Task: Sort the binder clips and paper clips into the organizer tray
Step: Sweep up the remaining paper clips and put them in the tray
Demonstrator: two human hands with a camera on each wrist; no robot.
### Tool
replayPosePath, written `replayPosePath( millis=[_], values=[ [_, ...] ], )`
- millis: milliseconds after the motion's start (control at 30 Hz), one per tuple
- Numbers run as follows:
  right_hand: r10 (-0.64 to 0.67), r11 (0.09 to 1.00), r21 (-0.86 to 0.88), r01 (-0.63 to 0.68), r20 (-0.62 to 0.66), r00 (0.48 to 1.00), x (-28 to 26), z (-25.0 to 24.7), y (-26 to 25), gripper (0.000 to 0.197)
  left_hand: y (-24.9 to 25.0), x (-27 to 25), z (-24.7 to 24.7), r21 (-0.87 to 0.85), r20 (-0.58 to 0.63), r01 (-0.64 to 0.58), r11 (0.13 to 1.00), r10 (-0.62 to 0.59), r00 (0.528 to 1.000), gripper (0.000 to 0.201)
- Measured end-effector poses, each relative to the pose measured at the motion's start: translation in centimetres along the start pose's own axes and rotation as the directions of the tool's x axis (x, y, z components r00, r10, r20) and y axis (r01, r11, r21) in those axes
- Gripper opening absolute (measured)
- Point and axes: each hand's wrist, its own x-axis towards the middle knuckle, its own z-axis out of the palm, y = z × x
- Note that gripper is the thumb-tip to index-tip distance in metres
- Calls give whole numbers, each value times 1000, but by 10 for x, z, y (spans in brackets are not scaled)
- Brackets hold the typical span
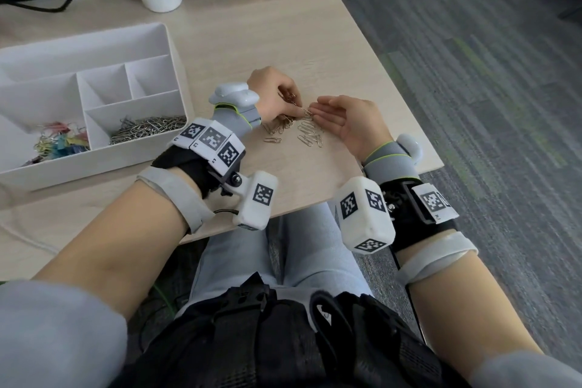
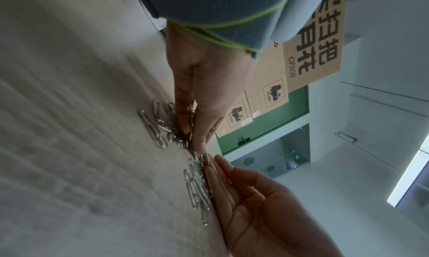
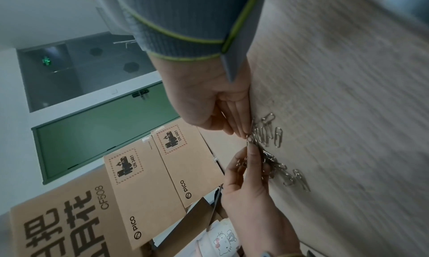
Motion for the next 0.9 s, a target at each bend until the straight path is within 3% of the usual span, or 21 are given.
replayPosePath(
  millis=[167, 433, 700, 800, 900],
  values=[
    [58, 992, 109, -59, 16, 998, 1, 0, -4, 25, 6, 5, -8, -59, -9, -40, 997, 39, 999, 19],
    [96, 942, 307, -138, 147, 985, 0, 13, -10, 31, 43, 11, -3, -74, 62, -170, 983, 175, 983, 15],
    [109, 861, 472, -187, 187, 976, 0, 9, -18, 45, 63, 9, -9, -102, 176, -233, 967, 248, 953, 24],
    [86, 848, 502, -170, 185, 979, -4, 8, -19, 31, 60, 8, -16, -167, 138, -230, 959, 253, 957, 17],
    [113, 815, 546, -191, 174, 978, -5, 5, -17, 33, 53, 10, -19, -225, -31, -213, 951, 212, 977, 13]
  ],
)
